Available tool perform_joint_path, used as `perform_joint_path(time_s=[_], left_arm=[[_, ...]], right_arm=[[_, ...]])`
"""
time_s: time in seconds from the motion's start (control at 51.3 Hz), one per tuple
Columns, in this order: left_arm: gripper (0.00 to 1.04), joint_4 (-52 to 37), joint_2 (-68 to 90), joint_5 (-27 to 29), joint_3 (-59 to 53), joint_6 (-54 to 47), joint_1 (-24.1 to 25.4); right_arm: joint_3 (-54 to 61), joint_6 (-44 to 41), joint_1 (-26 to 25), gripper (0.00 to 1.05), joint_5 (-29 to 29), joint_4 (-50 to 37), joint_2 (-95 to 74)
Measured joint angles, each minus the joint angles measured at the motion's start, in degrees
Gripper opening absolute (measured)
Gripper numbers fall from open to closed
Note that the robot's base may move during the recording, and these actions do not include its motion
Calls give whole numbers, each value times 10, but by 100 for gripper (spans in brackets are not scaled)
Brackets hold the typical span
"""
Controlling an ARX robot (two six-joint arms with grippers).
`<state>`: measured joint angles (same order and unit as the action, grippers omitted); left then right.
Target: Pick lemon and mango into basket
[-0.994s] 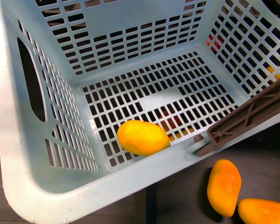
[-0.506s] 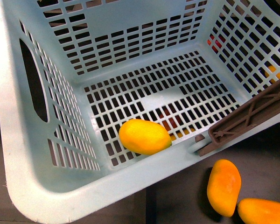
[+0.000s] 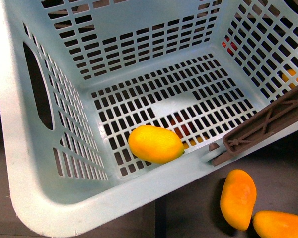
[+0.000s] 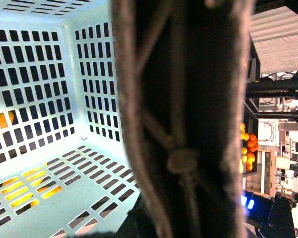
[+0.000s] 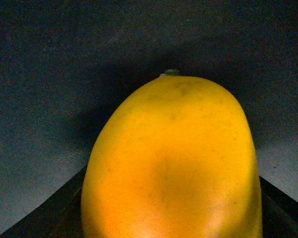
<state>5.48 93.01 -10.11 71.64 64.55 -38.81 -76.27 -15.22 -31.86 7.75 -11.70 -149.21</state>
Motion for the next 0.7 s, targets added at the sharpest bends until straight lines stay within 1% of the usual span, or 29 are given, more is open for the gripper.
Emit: perform_joint_path(time_s=[0.117, 0.234, 0.409, 0.487, 0.506, 0.565, 0.604, 0.662, 0.682, 0.701], left_arm=[[4, 0, 0, 0, 0, 0, 0], [4, 0, 0, 0, 0, 0, 0], [4, 0, 0, 0, 0, 0, 0], [4, 0, 0, 0, 0, 0, 0], [4, 0, 0, 0, 0, 0, 0], [4, 0, 0, 0, 0, 0, 0], [4, 0, 0, 0, 0, 0, 0], [4, 0, 0, 0, 0, 0, 0], [4, 0, 0, 0, 0, 0, 0], [4, 0, 0, 0, 0, 0, 0]], right_arm=[[13, 5, -1, 65, 12, -4, 8], [48, 10, -5, 65, 40, -17, 33], [134, 35, -26, 65, 125, -54, 151], [183, 60, -36, 65, 189, -80, 234], [190, 62, -37, 65, 197, -83, 245], [228, 85, -40, 65, 250, -95, 315], [260, 101, -39, 65, 296, -102, 374], [283, 115, -38, 65, 332, -107, 420], [322, 149, -30, 65, 393, -120, 505], [325, 151, -28, 65, 399, -120, 515]])
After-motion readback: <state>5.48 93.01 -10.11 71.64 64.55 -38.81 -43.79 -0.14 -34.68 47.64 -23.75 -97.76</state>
